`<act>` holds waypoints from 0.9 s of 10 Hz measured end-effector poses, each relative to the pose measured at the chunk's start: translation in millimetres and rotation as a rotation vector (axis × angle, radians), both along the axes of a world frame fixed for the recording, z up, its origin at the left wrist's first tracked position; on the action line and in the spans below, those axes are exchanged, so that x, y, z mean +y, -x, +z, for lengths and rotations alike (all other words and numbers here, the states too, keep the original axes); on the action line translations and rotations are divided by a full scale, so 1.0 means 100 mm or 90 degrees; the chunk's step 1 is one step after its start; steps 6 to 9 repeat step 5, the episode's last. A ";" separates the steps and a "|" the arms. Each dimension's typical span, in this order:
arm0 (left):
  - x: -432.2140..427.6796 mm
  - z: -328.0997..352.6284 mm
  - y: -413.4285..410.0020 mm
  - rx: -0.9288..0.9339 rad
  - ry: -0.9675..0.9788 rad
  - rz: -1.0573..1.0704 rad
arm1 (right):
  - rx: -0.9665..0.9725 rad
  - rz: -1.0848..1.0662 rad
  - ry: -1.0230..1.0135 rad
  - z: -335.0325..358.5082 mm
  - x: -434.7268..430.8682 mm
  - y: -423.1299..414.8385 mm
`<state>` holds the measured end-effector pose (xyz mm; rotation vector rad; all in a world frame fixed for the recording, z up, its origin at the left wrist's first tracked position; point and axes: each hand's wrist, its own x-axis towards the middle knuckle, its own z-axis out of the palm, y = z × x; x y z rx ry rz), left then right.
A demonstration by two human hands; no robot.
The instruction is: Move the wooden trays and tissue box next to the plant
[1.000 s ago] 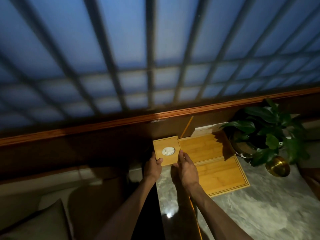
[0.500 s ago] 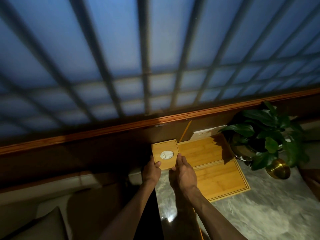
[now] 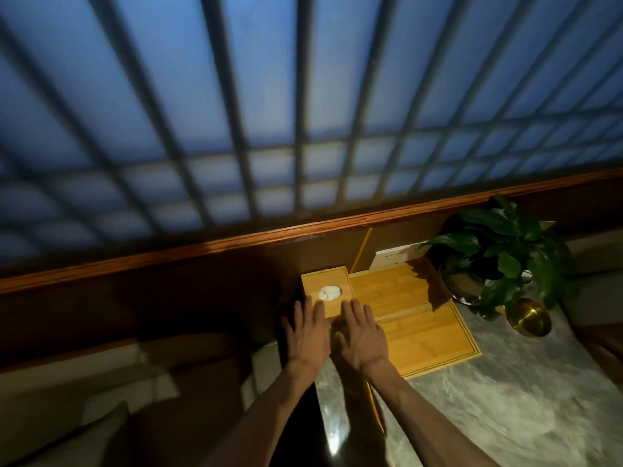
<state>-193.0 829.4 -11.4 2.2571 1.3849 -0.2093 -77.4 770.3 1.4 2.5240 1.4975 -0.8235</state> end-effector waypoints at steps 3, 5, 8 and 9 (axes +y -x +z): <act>-0.01 0.03 0.20 0.140 0.095 -0.089 | 0.030 0.041 0.095 0.07 -0.08 -0.03; 0.16 0.42 0.16 0.144 0.099 -0.124 | -0.002 0.085 0.103 0.54 -0.02 -0.20; 0.16 0.42 0.16 0.144 0.099 -0.124 | -0.002 0.085 0.103 0.54 -0.02 -0.20; 0.16 0.42 0.16 0.144 0.099 -0.124 | -0.002 0.085 0.103 0.54 -0.02 -0.20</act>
